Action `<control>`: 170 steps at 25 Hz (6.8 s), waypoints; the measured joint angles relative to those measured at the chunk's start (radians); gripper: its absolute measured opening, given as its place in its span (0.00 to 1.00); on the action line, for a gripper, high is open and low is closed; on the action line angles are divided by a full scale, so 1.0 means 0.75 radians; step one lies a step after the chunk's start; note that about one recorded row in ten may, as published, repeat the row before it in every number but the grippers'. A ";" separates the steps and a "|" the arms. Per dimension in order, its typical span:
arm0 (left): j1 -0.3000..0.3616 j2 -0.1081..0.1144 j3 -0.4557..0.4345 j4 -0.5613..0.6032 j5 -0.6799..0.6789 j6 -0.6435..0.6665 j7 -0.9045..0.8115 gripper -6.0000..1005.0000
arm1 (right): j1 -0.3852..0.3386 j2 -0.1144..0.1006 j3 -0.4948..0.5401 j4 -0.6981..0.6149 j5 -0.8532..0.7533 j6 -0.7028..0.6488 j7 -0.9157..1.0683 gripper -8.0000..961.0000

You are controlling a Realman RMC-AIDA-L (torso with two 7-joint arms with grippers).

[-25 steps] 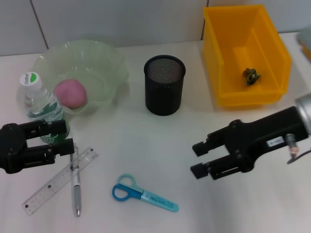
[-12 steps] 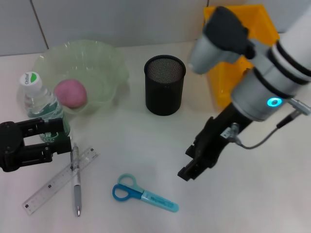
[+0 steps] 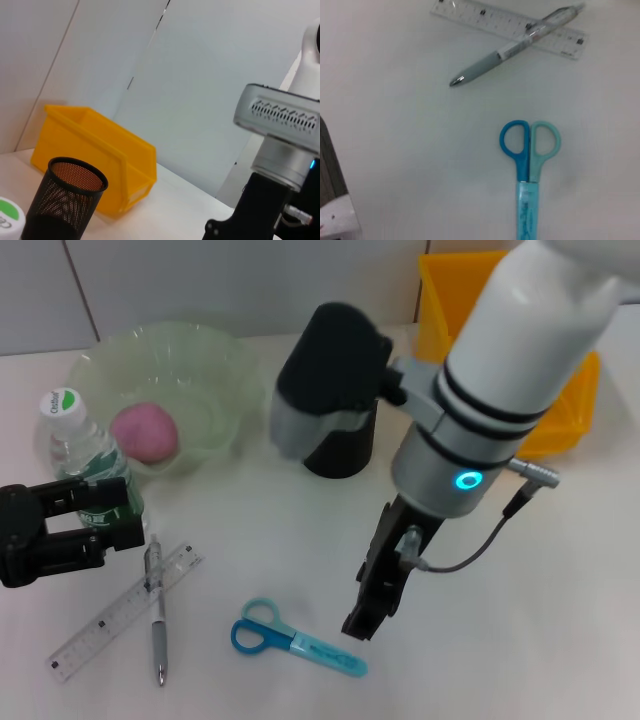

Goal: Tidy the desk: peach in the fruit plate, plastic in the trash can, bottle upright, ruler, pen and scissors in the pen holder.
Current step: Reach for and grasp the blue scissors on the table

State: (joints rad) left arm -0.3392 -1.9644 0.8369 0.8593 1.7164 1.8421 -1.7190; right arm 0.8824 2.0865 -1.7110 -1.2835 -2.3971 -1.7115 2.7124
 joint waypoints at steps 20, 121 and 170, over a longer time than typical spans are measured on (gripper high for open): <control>-0.014 0.003 0.010 0.001 0.033 0.009 0.009 0.76 | 0.078 0.008 -0.205 0.100 0.085 0.129 0.110 0.63; -0.047 -0.031 0.019 0.210 0.419 0.086 0.043 0.75 | 0.064 0.008 -0.529 0.210 0.073 0.449 0.319 0.54; -0.055 -0.031 0.017 0.201 0.417 0.088 0.043 0.75 | 0.064 0.008 -0.560 0.182 0.061 0.414 0.321 0.39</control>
State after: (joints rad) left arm -0.3807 -1.9880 0.8497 1.0099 2.0293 1.9081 -1.6869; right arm 0.9303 2.0922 -2.1307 -1.1468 -2.3517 -1.4008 2.9529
